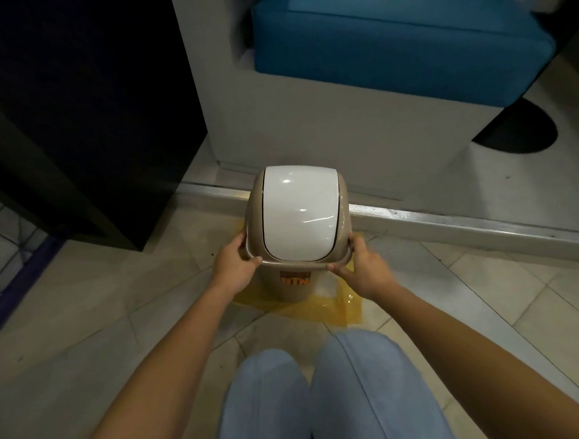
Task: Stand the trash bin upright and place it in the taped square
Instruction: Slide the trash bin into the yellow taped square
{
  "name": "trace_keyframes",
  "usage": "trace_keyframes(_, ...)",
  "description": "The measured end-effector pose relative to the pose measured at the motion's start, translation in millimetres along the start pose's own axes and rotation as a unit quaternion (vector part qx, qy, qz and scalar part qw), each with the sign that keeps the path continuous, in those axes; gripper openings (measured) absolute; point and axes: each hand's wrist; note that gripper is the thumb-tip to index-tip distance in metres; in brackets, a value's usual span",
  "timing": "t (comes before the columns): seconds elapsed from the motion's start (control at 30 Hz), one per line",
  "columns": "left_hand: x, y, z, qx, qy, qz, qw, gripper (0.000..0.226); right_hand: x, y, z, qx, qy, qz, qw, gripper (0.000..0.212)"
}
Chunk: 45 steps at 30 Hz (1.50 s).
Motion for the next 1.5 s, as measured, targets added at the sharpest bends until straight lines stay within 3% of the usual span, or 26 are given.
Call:
trace_keyframes(0.17,3.9,-10.0,-3.3,-0.053,-0.010,0.004,0.999,0.073,2.8,-4.3,-4.6,-0.017,-0.076,0.009,0.997,0.089)
trace_keyframes(0.43,10.8,-19.3,3.1,-0.069,0.029,0.014,0.997,0.096,1.5,-22.5,-8.6,-0.006,-0.078,0.018,0.997,0.101)
trace_keyframes(0.77,18.2,-47.8,-1.1,-0.062,0.019,0.025,0.998,0.085,-5.4,-44.7,-1.7,0.006,-0.190,0.026,0.981,0.107)
trace_keyframes(1.5,24.1,-80.7,7.8,-0.030,0.070,0.034,0.997,0.074,-9.9,-72.0,-4.1,0.046,-0.191,0.023,0.980,0.106)
Point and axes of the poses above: each hand's wrist, its own y-axis away from the middle knuckle, its own z-axis out of the palm, x = y × z
